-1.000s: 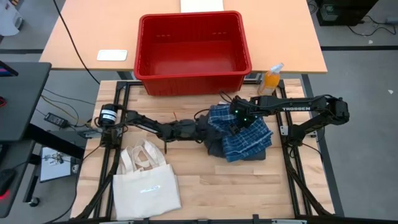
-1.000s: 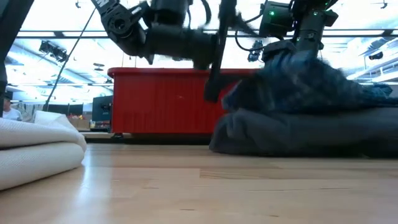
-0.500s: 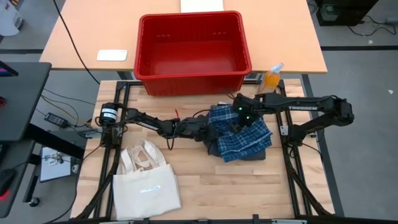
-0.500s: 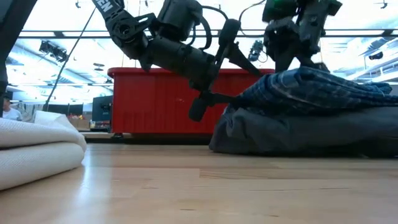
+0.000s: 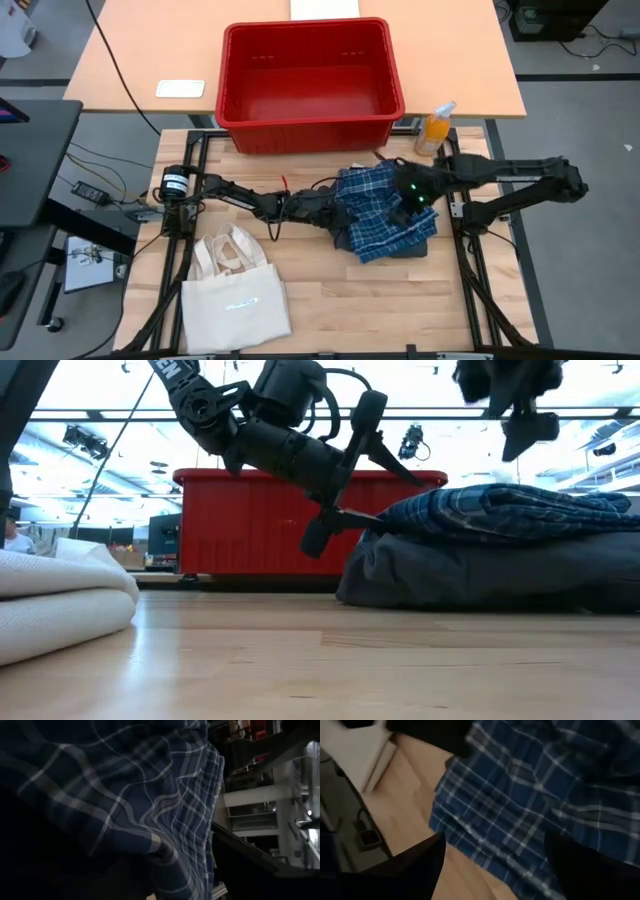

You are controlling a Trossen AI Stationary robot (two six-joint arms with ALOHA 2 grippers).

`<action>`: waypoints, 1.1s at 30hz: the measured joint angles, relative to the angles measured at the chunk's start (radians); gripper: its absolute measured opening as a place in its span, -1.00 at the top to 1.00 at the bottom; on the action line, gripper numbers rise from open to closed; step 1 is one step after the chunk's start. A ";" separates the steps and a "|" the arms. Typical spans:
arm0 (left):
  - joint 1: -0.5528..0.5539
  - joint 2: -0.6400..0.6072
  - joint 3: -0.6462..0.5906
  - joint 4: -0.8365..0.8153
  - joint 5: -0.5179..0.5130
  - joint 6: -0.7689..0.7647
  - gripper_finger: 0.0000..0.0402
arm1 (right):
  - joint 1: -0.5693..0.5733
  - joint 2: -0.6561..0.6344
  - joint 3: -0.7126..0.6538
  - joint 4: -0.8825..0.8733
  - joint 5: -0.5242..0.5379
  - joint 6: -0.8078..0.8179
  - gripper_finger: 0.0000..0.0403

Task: Fold laundry
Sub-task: Remove the blue shorts from the red organizer bin

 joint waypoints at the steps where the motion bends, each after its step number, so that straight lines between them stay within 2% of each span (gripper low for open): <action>1: 0.002 0.000 0.000 -0.002 -0.002 0.013 -0.25 | 0.035 -0.013 0.000 0.007 0.042 -0.001 -0.72; 3: 0.008 0.000 0.000 -0.009 -0.005 0.024 -0.13 | 0.100 -0.030 0.000 0.028 0.129 -0.007 -0.72; 6: 0.020 0.000 0.000 -0.030 -0.016 0.008 0.17 | 0.187 -0.033 0.000 0.063 0.224 -0.033 -0.72; 11: 0.038 0.000 0.000 -0.033 -0.029 -0.007 0.84 | 0.284 0.005 0.000 0.092 0.291 -0.031 -0.72; 12: 0.039 0.000 0.000 -0.006 -0.032 -0.008 0.91 | 0.303 0.015 0.000 0.108 0.293 -0.035 -0.72; 15: 0.039 0.000 0.000 0.113 -0.039 -0.010 0.92 | 0.379 0.046 0.019 0.162 0.369 -0.070 -0.71; 20: 0.029 0.000 0.038 0.199 -0.040 -0.023 0.92 | 0.488 0.100 0.067 0.160 0.669 -0.135 -0.71; 23: 0.019 0.000 0.087 0.201 -0.040 0.003 0.93 | 0.525 0.126 0.072 0.158 0.778 -0.203 -0.71; 25: 0.017 0.000 0.109 0.197 -0.040 0.018 0.93 | 0.538 0.135 0.072 0.155 0.790 -0.175 -0.71; 29: 0.016 0.000 0.138 0.191 -0.039 0.020 0.94 | 0.567 0.132 0.074 0.119 0.749 -0.021 -0.71; 33: 0.018 0.000 0.149 0.192 -0.039 0.018 0.94 | 0.616 0.144 0.074 0.018 0.740 0.017 -0.71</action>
